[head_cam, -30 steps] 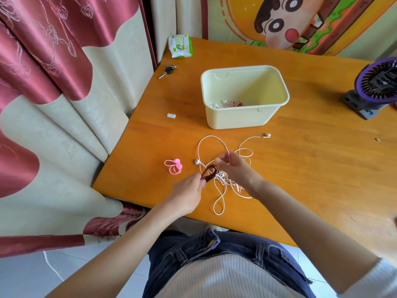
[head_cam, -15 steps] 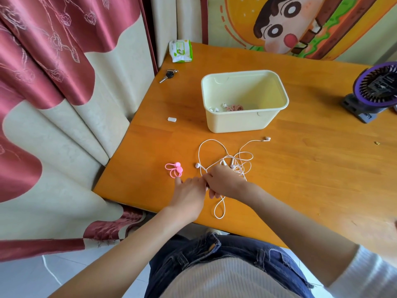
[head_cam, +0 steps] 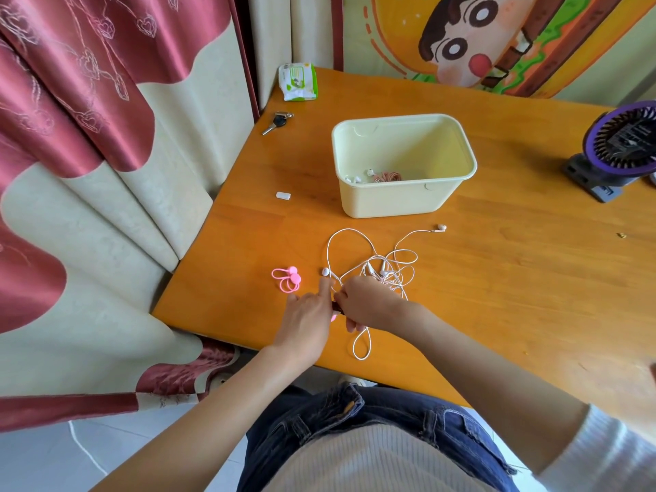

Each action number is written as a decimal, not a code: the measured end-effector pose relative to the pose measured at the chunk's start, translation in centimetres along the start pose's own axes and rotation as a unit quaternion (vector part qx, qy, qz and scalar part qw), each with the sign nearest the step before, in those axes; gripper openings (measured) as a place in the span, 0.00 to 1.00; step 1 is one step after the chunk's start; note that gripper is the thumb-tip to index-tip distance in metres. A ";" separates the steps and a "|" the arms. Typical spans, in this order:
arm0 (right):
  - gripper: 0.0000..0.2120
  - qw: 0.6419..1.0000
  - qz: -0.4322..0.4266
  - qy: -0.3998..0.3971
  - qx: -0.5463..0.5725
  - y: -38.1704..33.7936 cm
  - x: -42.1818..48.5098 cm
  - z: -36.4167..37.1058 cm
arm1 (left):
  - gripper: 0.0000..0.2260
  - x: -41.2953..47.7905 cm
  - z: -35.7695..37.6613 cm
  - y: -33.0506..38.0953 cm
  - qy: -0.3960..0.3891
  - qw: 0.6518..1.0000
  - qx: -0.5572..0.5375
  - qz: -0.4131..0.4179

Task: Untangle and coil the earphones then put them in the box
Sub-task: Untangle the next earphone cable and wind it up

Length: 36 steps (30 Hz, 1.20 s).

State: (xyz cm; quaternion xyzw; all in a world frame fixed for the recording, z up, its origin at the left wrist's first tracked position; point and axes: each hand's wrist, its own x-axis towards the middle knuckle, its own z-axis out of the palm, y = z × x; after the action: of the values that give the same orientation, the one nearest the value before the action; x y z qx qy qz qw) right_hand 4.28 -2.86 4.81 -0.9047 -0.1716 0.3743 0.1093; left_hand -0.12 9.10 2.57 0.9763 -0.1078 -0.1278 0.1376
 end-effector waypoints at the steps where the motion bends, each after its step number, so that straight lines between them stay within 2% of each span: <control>1: 0.09 1.000 0.007 -0.011 0.010 0.0 -0.1 0.0 | 0.11 0.0 -0.1 0.0 -0.006 1.000 0.000 0.005; 4: 0.13 1.000 0.007 -0.014 0.015 0.1 0.2 0.4 | 0.08 0.1 -0.1 -0.1 -0.025 1.000 0.006 0.010; 11: 0.11 0.999 -0.024 -0.028 0.003 0.3 0.2 0.8 | 0.08 0.1 0.5 -0.5 -0.043 0.999 0.012 0.001; 13: 0.07 0.999 -0.038 -0.034 -0.012 0.3 0.2 0.7 | 0.09 0.2 0.6 -0.6 -0.056 0.998 0.020 -0.003; 18: 0.15 0.997 -0.065 -0.038 -0.031 -0.1 -0.4 0.3 | 0.11 0.4 0.7 -1.0 -0.109 0.994 0.023 -0.021; 20: 0.16 0.998 -0.059 -0.001 -0.018 -0.2 -0.3 0.7 | 0.11 0.5 0.7 -0.8 -0.127 0.991 0.012 -0.034; 24: 0.14 0.988 0.006 0.109 0.110 -0.7 -0.3 1.6 | 0.14 1.4 0.9 -0.9 -0.173 0.978 -0.046 -0.105; 27: 0.12 0.979 0.011 0.150 0.136 -1.1 -0.5 2.1 | 0.15 2.0 0.4 -0.9 -0.180 0.970 -0.096 -0.131; 30: 0.07 0.956 -0.007 0.205 0.211 -1.4 -1.2 2.2 | 0.15 2.7 -0.4 -1.2 -0.180 0.961 -0.139 -0.158; 33: 0.04 0.927 -0.022 0.233 0.292 -1.5 -2.0 2.8 | 0.14 3.6 -0.5 -1.7 -0.169 0.931 -0.258 -0.195; 36: 0.03 0.865 -0.001 0.215 0.452 -1.3 -2.6 3.5 | 0.16 3.5 -1.0 -1.6 -0.151 0.841 -0.454 -0.253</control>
State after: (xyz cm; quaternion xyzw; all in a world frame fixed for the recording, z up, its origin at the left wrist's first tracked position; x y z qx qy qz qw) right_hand -0.20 -2.47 4.48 -0.8140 0.0430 0.2065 0.5412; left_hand 3.78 10.03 2.27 0.7667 0.1932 -0.3387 0.5101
